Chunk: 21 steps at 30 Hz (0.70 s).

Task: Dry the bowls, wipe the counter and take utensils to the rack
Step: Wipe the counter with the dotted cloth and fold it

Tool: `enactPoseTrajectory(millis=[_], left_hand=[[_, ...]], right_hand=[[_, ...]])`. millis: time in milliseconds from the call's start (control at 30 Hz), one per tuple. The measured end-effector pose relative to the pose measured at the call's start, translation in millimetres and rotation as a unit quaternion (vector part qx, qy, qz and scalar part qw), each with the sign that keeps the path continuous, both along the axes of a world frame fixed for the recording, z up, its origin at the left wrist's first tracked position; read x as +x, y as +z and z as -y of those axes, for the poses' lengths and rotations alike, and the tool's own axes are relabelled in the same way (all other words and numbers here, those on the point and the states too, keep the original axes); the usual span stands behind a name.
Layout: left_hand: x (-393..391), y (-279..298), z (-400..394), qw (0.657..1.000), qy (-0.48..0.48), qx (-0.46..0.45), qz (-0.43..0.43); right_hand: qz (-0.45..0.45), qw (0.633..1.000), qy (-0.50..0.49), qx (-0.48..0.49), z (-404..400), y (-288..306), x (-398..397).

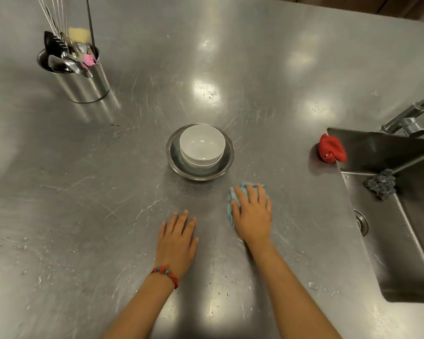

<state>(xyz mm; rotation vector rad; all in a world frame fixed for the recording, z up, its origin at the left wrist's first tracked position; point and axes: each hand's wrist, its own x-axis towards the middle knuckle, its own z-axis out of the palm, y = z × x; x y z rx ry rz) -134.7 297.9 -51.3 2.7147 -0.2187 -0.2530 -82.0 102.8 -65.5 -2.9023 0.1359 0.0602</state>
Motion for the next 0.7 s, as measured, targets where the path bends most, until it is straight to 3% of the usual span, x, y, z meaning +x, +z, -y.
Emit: enactPoseTrajectory(millis=[267,433,567,700], left_hand=[[38.5,4.3,30.7,0.999,-0.019,0.040,-0.012],[42.0,4.4,45.6,0.999,-0.025,0.037,0.029],[43.9,5.8,57.6,0.999,-0.030,0.032,0.023],[43.2,4.0,65.6,0.996,-0.050,0.069,0.009]], right_hand=[[-0.011,0.999,-0.045,0.000,24.8,5.5,90.7],[0.047,0.996,0.070,-0.005,5.2,-0.8,37.1],[0.036,0.993,0.111,0.003,25.7,-6.7,59.1],[0.023,0.999,0.041,-0.011,70.0,-3.2,118.7]])
